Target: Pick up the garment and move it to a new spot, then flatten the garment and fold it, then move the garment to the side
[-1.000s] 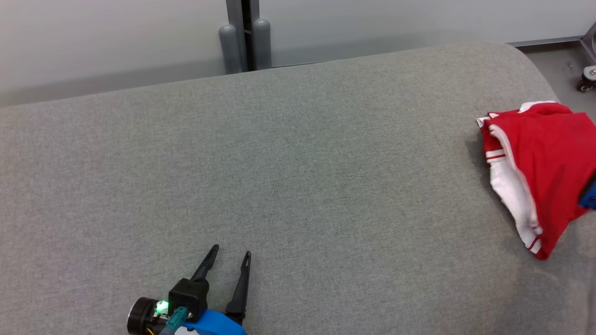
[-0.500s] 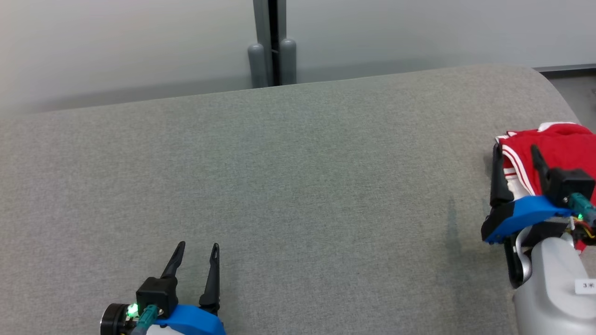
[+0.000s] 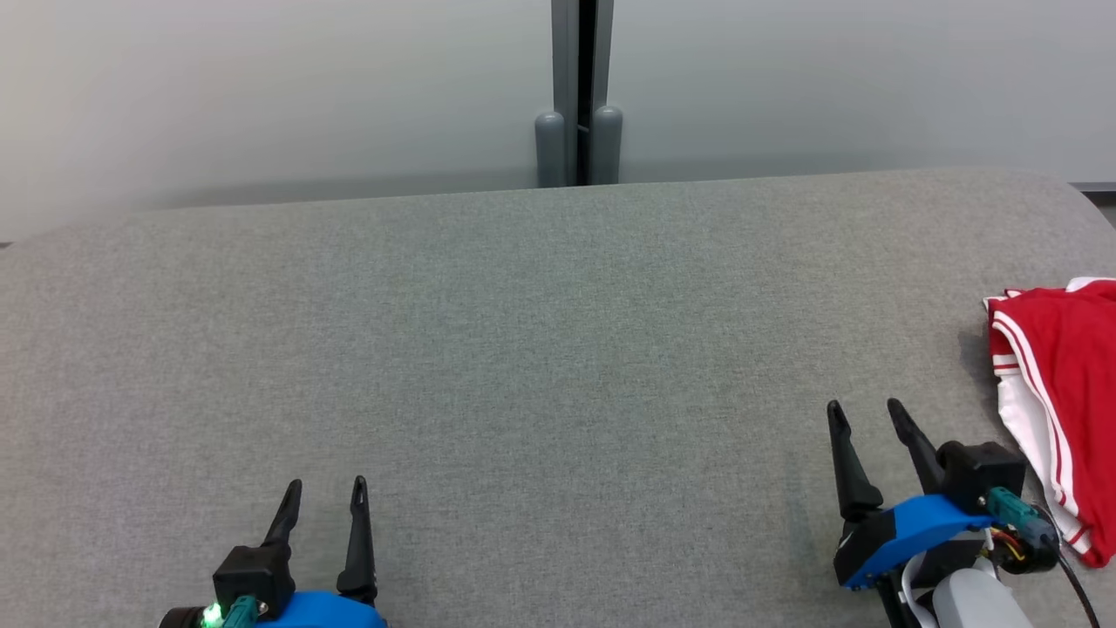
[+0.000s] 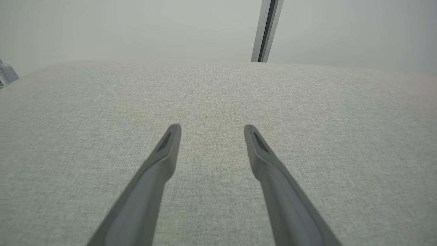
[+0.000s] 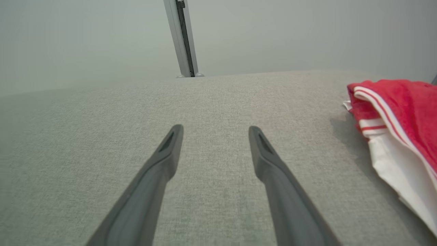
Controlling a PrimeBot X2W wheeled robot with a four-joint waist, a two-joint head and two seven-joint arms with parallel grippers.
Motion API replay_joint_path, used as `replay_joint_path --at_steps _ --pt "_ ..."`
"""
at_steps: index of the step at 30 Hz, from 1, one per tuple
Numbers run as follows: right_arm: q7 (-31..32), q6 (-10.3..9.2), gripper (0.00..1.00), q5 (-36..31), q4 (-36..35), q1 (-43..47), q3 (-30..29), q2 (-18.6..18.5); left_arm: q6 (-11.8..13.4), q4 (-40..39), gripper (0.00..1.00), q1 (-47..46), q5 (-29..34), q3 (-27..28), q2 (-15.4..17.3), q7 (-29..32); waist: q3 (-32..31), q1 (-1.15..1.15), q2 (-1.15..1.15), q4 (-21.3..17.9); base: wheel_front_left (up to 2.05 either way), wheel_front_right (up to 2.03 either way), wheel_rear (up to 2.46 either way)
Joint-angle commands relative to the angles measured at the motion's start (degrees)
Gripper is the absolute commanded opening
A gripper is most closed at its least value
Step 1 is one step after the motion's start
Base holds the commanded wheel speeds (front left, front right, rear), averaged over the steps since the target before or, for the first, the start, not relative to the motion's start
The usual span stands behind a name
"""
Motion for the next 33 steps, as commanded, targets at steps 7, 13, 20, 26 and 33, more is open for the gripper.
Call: replay_joint_path --at_steps 7,13,20,26,33 --pt "-0.3 0.00 1.00 1.4 -1.2 3.1 1.4 -0.2 0.2 -0.2 1.00 1.6 -2.6 0.5 0.0 -0.2 -2.2 0.00 0.00 1.0 0.00 0.00 0.00" --pt "-0.3 0.00 1.00 1.8 -1.5 4.5 1.9 -0.2 0.6 0.7 1.00 2.7 -3.1 0.0 0.0 -0.2 -4.3 0.00 0.00 1.6 0.00 0.00 0.00" --pt "-0.3 0.00 1.00 2.7 -1.7 6.0 3.0 -0.2 -0.1 0.1 1.00 3.7 -4.3 -0.4 0.0 -0.2 -5.4 0.00 0.00 1.7 0.00 0.00 0.00" --pt "0.4 0.00 0.00 3.0 -0.1 6.3 2.7 0.1 -0.4 1.6 0.00 3.7 -5.4 -0.3 0.0 0.4 -5.5 0.00 0.00 1.8 0.00 0.00 0.00" --pt "2.4 0.00 0.00 8.8 -0.5 6.2 1.8 0.1 -0.7 1.4 0.00 3.0 -11.0 0.8 0.0 2.3 -5.5 0.00 0.00 1.9 0.00 0.00 0.00"
